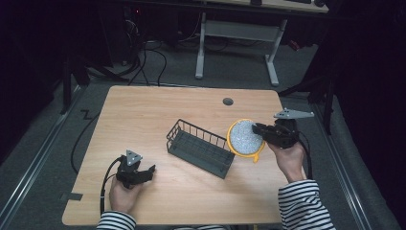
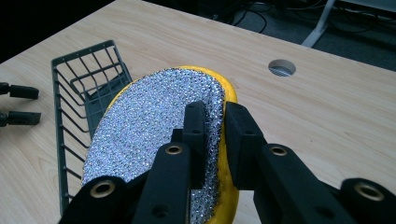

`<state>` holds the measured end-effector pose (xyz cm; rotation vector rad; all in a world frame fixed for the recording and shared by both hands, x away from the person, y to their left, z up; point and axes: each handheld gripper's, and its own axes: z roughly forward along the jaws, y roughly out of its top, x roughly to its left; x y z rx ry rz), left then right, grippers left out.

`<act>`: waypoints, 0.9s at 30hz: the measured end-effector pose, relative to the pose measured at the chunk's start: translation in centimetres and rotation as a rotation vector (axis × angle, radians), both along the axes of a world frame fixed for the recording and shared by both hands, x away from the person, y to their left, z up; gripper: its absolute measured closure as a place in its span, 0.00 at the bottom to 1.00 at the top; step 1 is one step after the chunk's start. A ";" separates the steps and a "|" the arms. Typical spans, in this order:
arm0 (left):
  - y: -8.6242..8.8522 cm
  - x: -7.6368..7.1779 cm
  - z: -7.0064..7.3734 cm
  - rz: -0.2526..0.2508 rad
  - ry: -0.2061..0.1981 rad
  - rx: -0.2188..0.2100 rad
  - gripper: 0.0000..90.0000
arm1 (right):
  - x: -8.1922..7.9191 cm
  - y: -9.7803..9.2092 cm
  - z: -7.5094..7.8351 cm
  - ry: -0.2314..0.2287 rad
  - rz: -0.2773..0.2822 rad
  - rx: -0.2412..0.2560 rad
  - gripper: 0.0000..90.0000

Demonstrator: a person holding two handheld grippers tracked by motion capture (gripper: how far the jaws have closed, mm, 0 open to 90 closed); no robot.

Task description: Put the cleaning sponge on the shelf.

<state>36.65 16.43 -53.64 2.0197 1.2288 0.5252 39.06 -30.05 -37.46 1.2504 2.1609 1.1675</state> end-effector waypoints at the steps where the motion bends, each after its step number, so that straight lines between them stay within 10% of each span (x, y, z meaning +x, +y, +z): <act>1: 0.0 0.0 0.0 0.000 0.000 0.000 0.31 | 0.2 0.2 0.0 0.000 0.003 0.002 0.88; 27: 0.0 0.0 0.0 0.005 -0.001 0.002 0.31 | 3.8 7.4 -2.3 0.008 0.083 -0.027 0.87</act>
